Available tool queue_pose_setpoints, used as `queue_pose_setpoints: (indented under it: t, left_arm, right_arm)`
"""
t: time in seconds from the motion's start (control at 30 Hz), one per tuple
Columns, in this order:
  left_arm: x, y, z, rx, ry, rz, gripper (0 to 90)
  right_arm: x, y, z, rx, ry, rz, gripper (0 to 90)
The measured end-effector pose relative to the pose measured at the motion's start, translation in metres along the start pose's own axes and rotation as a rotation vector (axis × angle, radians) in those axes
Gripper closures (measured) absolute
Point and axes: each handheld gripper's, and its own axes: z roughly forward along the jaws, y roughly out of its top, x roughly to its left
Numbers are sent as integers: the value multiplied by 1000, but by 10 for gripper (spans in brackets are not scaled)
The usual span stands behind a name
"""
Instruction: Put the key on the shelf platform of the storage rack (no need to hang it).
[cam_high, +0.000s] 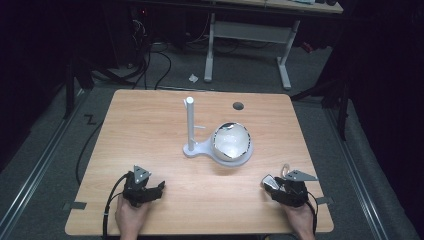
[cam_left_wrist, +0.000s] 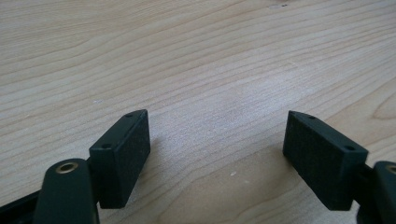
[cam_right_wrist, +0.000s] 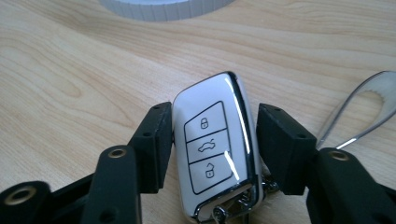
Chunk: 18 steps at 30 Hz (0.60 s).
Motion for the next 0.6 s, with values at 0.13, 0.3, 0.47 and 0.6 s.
queue_pose_setpoints:
  t: [0.13, 0.3, 0.47, 0.6]
  left_arm:
    - [0, 0, 0, 0, 0, 0, 235]
    - [0, 0, 0, 0, 0, 0, 235]
    - [0, 0, 0, 0, 0, 0, 235]
    - [0, 0, 0, 0, 0, 0, 235]
  right_arm:
    - [1, -2, 3, 8, 1, -7, 521]
    - [3, -1, 1, 1, 11, -22, 561]
    - [5, 5, -8, -45, 31, -45, 757]
    - [5, 6, -6, -37, 48, -58, 774]
